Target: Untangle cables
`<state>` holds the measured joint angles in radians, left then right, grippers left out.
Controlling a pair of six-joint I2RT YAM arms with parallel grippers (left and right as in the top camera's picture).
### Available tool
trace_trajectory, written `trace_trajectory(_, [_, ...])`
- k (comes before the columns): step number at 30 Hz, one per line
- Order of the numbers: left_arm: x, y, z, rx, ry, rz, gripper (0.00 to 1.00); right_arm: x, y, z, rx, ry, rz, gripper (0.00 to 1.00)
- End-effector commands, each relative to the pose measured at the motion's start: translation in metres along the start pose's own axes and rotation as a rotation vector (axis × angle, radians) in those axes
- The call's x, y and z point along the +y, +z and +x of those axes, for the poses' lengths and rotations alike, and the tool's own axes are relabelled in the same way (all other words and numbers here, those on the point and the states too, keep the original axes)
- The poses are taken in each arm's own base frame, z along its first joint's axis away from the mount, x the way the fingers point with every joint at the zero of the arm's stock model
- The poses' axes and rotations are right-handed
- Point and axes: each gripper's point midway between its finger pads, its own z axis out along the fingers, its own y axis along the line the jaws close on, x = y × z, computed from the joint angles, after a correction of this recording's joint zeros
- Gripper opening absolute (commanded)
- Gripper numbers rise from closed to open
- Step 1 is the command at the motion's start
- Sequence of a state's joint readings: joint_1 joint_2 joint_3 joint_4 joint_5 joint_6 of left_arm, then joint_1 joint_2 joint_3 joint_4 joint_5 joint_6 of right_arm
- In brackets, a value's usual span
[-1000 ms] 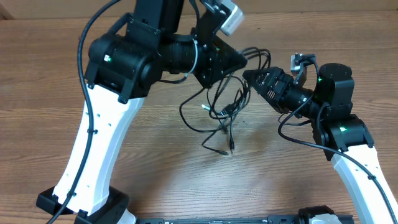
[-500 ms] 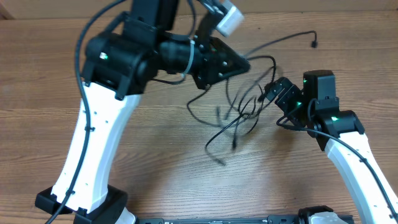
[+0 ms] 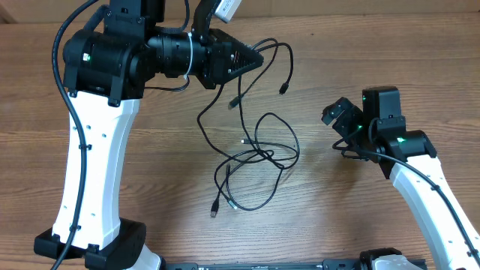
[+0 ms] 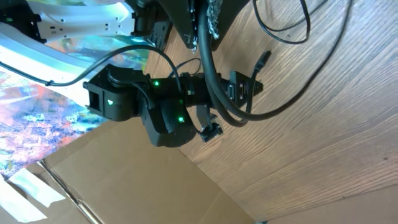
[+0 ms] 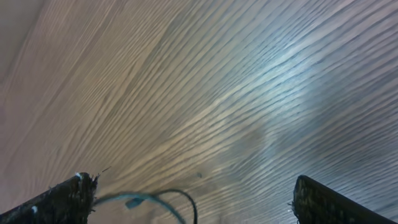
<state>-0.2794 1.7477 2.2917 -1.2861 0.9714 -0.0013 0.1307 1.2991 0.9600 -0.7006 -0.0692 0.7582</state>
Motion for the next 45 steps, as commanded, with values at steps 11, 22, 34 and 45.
trace_trajectory(11, [0.011, -0.010, -0.006, -0.028, 0.029, -0.122, 0.04, 0.083, -0.042, 0.076, 0.344, -0.529, -0.633, 1.00])
trace_trajectory(22, [0.083, -0.036, 0.014, 0.009, -0.134, -0.578, 0.14, 0.078, -0.042, 0.080, 0.363, -0.539, -0.618, 1.00])
trace_trajectory(34, [0.104, -0.055, 0.059, 0.159, -0.251, -0.753, 0.65, 0.062, -0.040, 0.091, 0.432, -0.493, -0.552, 1.00])
trace_trajectory(45, [0.112, -0.022, 0.077, 0.286, -0.264, -0.712, 0.87, 0.035, -0.029, 0.099, 0.493, -0.379, -0.394, 1.00])
